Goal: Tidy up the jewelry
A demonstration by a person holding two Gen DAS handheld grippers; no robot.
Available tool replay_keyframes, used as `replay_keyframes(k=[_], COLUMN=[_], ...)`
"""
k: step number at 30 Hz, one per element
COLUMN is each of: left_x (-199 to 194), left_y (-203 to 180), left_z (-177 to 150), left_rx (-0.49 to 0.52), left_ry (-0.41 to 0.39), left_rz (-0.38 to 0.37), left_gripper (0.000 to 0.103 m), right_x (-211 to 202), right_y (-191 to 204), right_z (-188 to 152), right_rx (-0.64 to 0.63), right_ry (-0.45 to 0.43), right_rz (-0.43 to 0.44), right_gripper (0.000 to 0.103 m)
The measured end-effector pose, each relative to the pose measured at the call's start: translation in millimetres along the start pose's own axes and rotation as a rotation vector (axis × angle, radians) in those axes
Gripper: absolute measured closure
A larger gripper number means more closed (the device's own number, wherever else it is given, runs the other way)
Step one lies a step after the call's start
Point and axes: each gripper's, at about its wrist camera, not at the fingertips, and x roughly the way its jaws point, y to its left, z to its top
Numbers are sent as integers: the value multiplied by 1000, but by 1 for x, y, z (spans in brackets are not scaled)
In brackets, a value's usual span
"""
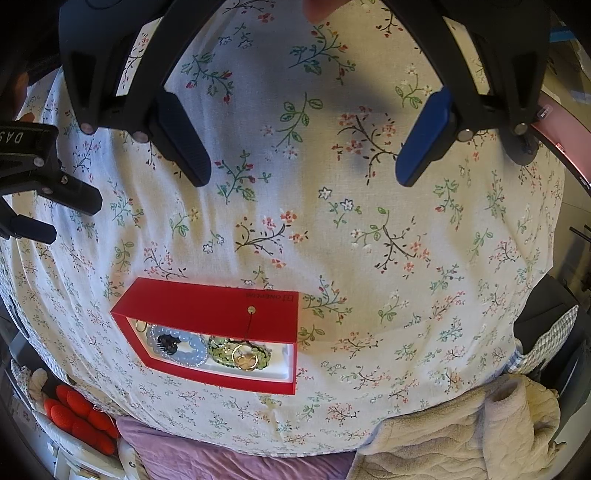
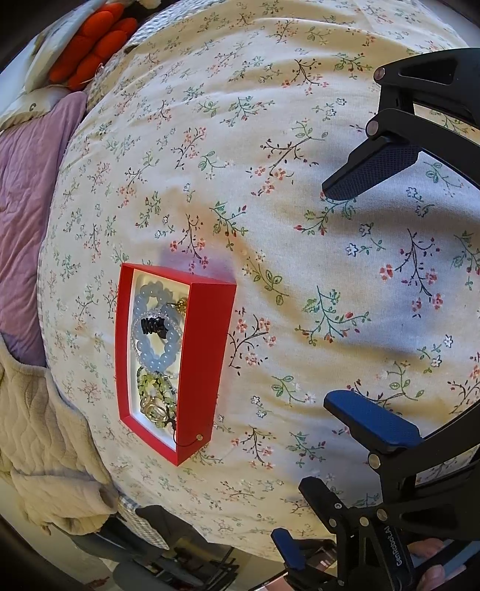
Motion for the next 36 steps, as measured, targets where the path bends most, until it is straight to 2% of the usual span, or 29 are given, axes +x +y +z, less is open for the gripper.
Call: replay_keyframes(k=[29,36], left_x=[5,14], left_y=[1,0], left_z=[0,1], left_rx=[-11,-28], left_ry=[16,-8], left_rz=[1,9], left_gripper=[3,3], right_x=[3,8], right_y=[-1,-2], right_z=[0,-2], right_rx=[0,24], right_ry=[4,-5], right_rz=[-2,-36], right_gripper=[0,0])
